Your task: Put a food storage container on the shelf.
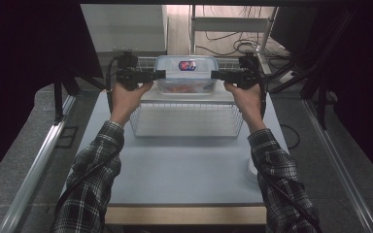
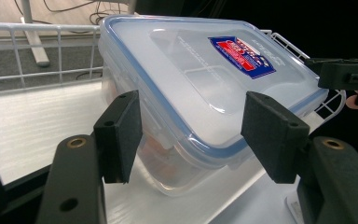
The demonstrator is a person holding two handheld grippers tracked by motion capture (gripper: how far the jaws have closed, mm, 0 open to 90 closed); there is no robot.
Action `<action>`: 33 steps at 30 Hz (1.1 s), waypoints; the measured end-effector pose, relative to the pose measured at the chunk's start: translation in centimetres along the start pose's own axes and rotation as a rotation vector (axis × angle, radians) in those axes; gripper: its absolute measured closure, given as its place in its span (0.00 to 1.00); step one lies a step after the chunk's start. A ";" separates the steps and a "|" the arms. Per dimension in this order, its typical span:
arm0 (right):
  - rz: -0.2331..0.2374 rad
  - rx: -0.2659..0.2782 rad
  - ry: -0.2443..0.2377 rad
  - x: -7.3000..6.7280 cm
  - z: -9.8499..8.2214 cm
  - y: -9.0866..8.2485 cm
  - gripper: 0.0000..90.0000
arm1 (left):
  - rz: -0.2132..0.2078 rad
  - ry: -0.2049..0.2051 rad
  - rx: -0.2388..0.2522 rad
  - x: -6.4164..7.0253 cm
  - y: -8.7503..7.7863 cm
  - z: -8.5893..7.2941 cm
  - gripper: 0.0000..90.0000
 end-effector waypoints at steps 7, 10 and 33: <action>-0.013 -0.021 -0.010 -0.4 -0.4 -0.6 0.58 | -0.001 0.007 -0.026 0.5 -0.3 -0.3 0.43; -0.014 -0.023 -0.017 -0.5 -0.5 -0.7 0.58 | 0.000 0.007 -0.024 0.6 -0.3 -0.3 0.43; 0.012 0.009 -0.171 -1.8 -3.4 -3.4 0.27 | -0.021 0.163 -0.070 2.7 -2.7 -4.7 0.28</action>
Point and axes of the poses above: each handheld gripper's, and its own axes: y roughly forward along the jaws, z roughly out of its top, x roughly to its right, the point moved 8 cm from there along y, roughly forward along the jaws, and after that the axes turned 9 degrees about -x, right-handed, at the moved point
